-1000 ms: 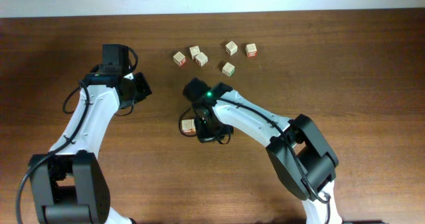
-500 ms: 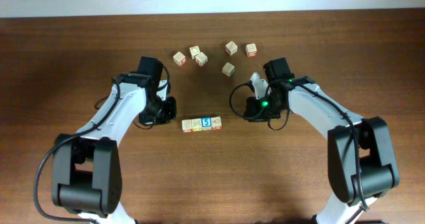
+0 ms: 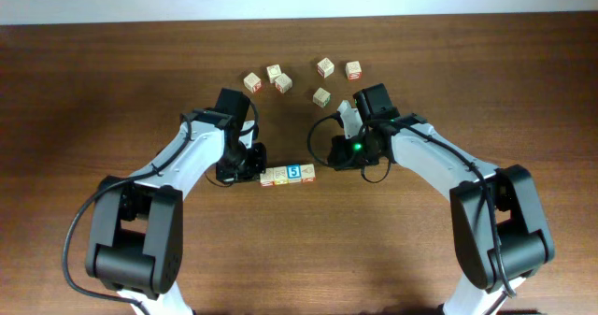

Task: Rotate 4 blocks
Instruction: 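Clamp the four-block row between left and right grippers at its ends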

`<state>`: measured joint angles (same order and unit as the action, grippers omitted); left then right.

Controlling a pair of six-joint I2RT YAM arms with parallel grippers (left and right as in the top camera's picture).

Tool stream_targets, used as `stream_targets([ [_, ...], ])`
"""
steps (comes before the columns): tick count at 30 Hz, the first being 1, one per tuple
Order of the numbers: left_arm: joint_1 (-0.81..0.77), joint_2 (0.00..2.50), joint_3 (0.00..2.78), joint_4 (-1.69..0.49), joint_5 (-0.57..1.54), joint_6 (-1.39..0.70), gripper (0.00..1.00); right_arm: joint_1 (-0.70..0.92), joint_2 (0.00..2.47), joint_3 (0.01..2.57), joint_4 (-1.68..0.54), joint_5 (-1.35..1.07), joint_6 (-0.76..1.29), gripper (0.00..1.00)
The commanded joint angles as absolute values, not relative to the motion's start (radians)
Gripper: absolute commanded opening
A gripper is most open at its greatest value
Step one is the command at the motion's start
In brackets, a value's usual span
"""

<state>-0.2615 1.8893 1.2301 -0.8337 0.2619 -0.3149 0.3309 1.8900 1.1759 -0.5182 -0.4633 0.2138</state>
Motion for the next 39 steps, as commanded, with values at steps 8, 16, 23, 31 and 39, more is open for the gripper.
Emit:
stream_targets([
  [8, -0.262, 1.896, 1.223, -0.799, 0.201, -0.312, 0.0, 0.347, 1.921, 1.166, -0.508, -0.452, 0.245, 0.04],
  [16, -0.271, 1.898, 1.223, -0.782, 0.206, -0.314, 0.0, 0.347, 1.921, 1.166, -0.508, -0.452, 0.245, 0.04],
  [23, -0.29, 1.898, 1.223, -0.779, 0.206, -0.314, 0.0, 0.348, 1.921, 1.166, -0.512, -0.467, 0.264, 0.04],
  [31, -0.29, 1.898, 1.223, -0.779, 0.206, -0.314, 0.0, 0.367, 1.962, 1.165, -0.49, -0.555, 0.305, 0.04],
  [39, -0.29, 1.898, 1.223, -0.778, 0.206, -0.314, 0.0, 0.367, 1.983, 1.165, -0.478, -0.665, 0.324, 0.04],
])
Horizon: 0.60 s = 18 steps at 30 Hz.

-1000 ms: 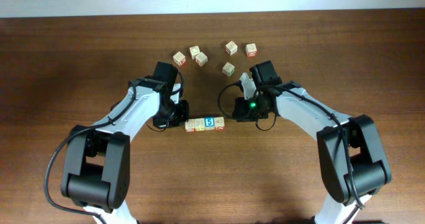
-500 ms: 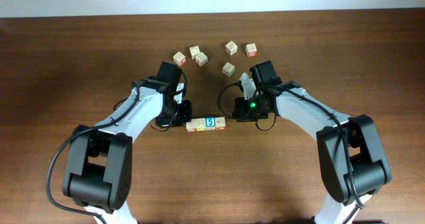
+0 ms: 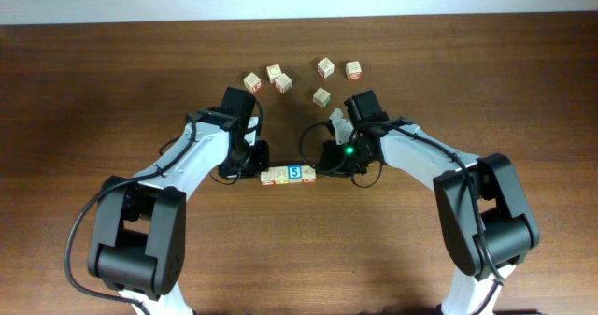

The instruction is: Rotate 4 blocks

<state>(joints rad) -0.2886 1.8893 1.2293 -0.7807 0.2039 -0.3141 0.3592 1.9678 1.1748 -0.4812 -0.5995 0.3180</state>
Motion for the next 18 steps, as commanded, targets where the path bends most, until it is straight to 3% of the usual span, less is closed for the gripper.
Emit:
stream_targets([
  [1, -0.29, 1.898, 1.223, -0.778, 0.206, -0.314, 0.0, 0.366, 1.983, 1.165, -0.478, -0.685, 0.324, 0.04],
  [18, -0.29, 1.898, 1.223, -0.778, 0.221, -0.314, 0.0, 0.403, 1.958, 1.298, -0.545, -0.804, 0.387, 0.04],
])
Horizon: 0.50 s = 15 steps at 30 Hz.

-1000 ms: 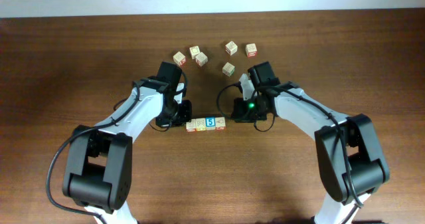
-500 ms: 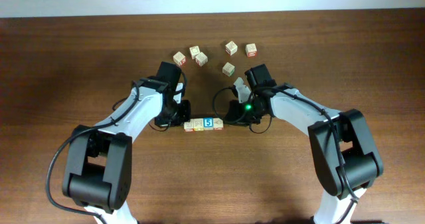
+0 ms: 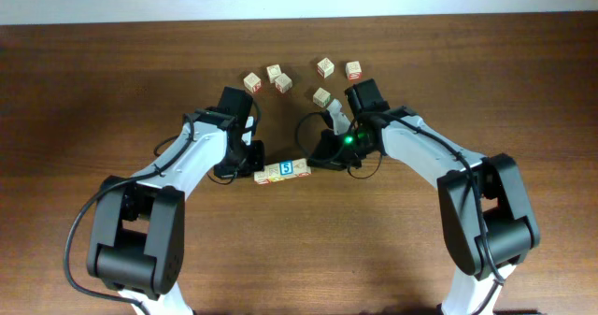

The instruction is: Rotate 4 blocks

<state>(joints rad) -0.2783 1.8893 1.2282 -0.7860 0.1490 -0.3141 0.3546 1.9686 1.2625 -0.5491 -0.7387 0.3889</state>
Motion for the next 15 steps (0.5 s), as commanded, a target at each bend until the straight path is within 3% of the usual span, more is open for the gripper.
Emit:
stream_targets([
  [1, -0.29, 1.898, 1.223, -0.778, 0.221, -0.314, 0.0, 0.411, 1.958, 1.298, -0.545, -0.804, 0.387, 0.04],
  [15, -0.329, 1.898, 1.223, -0.774, 0.229, -0.315, 0.0, 0.508, 1.959, 1.359, -0.535, -0.797, 0.447, 0.04],
])
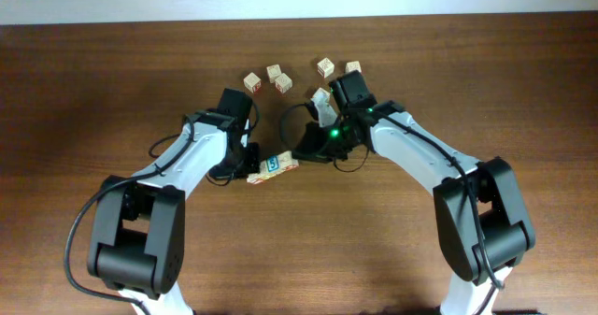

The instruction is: Rotate 4 blocks

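A short row of wooden blocks (272, 166), one with a blue face, lies tilted on the table, its left end nearer the front and its right end farther back. My left gripper (245, 162) is against the row's left end. My right gripper (305, 148) is against its right end. The row sits pinched between the two. The dark fingers are hidden under the wrists, so whether they are open or shut does not show.
Several loose wooden blocks lie behind the grippers: a group at the back left (274, 73) and two at the back right (324, 67). Another block (320, 97) sits right beside the right arm's wrist. The table's far edge (299, 20) runs along the top.
The row of blocks has turned further counter-clockwise and shifted left. My right gripper has moved left and toward the back with its end; the left gripper has stayed at the left end.
At first the row lay level, with the left gripper at its left end and the right gripper apart to the right. Then the right gripper stood against the right end. After that the row was slightly tilted, and now it is clearly tilted between both grippers.
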`<state>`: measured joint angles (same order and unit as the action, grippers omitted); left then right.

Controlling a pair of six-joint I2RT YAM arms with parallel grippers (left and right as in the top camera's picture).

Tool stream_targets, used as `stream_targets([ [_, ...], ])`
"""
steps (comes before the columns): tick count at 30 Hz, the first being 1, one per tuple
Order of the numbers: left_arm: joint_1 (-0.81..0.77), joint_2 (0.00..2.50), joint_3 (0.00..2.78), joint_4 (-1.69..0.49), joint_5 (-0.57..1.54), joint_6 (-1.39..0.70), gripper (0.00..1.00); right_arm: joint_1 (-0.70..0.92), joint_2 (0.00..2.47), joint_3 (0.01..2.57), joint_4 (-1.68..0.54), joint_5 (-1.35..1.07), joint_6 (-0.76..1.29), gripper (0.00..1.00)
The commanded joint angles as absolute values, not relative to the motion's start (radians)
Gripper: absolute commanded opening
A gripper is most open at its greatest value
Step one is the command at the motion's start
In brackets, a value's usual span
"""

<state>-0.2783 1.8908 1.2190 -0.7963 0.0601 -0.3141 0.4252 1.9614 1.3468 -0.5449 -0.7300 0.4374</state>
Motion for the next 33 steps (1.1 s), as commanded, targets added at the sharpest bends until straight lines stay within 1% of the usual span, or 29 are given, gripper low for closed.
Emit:
stream_targets([
  [1, -0.329, 1.898, 1.223, -0.774, 0.229, -0.315, 0.0, 0.511, 1.959, 1.359, -0.535, -0.797, 0.447, 0.04],
  [6, -0.329, 1.898, 1.223, -0.775, 0.234, -0.315, 0.0, 0.511, 1.959, 1.359, -0.535, -0.797, 0.451, 0.04],
  [9, -0.329, 1.898, 1.224, -0.76, 0.253, -0.352, 0.0, 0.517, 1.959, 1.359, -0.535, -0.794, 0.455, 0.04],
  [14, -0.321, 1.898, 1.224, -0.752, 0.313, -0.352, 0.0, 0.531, 1.959, 1.359, -0.534, -0.773, 0.455, 0.04],
  [20, -0.21, 1.898, 1.224, -0.751, 0.345, -0.351, 0.0, 0.531, 1.959, 1.359, -0.525, -0.745, 0.466, 0.04],
  [26, -0.193, 1.898, 1.224, -0.717, 0.345, -0.351, 0.0, 0.531, 1.964, 1.359, -0.514, -0.695, 0.477, 0.04],
  [33, -0.044, 1.898, 1.224, -0.63, 0.344, -0.351, 0.0, 0.545, 1.973, 1.359, -0.482, -0.641, 0.48, 0.04],
])
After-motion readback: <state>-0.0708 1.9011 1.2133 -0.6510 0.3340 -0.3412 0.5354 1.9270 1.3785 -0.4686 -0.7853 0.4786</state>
